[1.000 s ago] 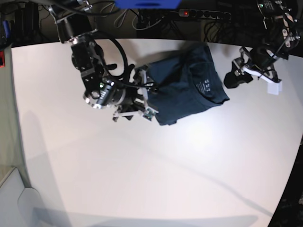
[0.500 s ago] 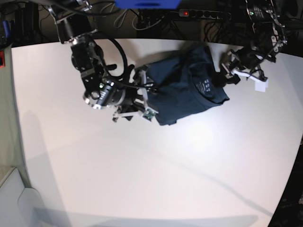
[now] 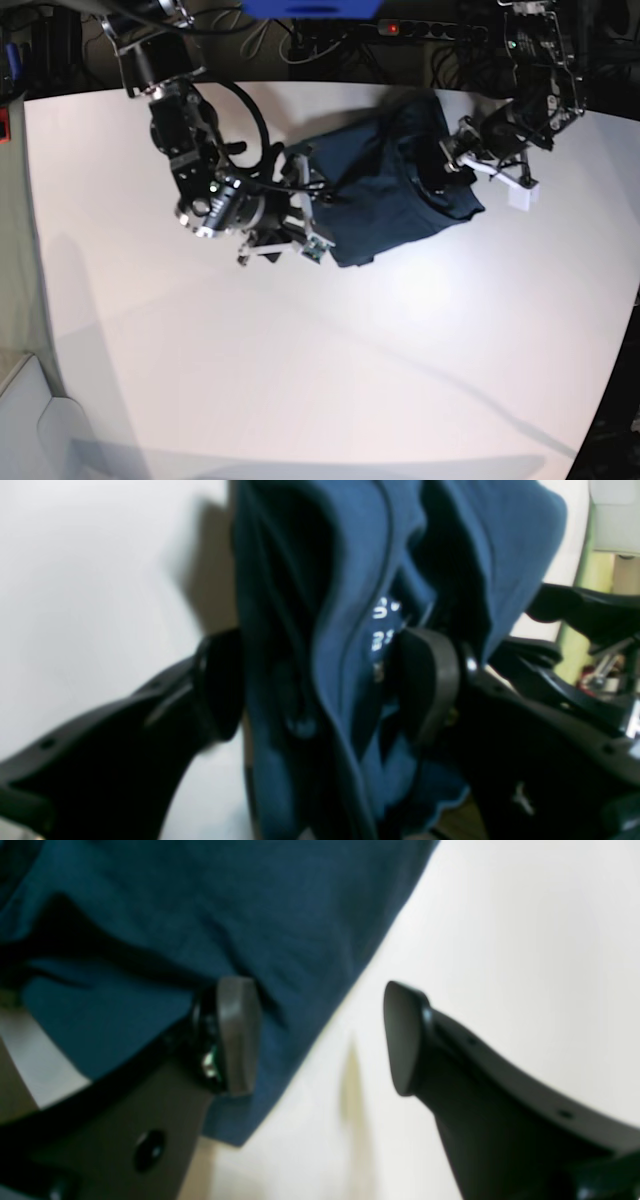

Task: Layout the t-shirt on the table in an organized manner, then fold the t-shirt properly
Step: 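Fold the stack edge over with the left gripper and release the right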

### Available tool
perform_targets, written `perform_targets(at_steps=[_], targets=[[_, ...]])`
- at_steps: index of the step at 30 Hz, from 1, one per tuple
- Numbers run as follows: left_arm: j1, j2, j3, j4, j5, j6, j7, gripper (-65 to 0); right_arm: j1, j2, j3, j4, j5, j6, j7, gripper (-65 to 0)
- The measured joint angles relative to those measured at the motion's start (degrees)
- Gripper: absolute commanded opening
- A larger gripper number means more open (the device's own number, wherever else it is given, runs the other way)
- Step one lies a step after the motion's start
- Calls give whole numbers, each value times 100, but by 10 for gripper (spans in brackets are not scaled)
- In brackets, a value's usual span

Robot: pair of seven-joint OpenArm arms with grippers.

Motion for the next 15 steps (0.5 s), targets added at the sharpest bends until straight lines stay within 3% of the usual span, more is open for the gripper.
perform_targets(at_steps=[9, 15], targets=[[-374, -61, 428, -721, -339, -212, -420, -226, -9, 2, 7, 0, 2, 0, 4, -258], [-468, -42, 1038, -861, -111, -142, -570, -527, 39, 85, 13, 17, 2, 0, -13, -258]])
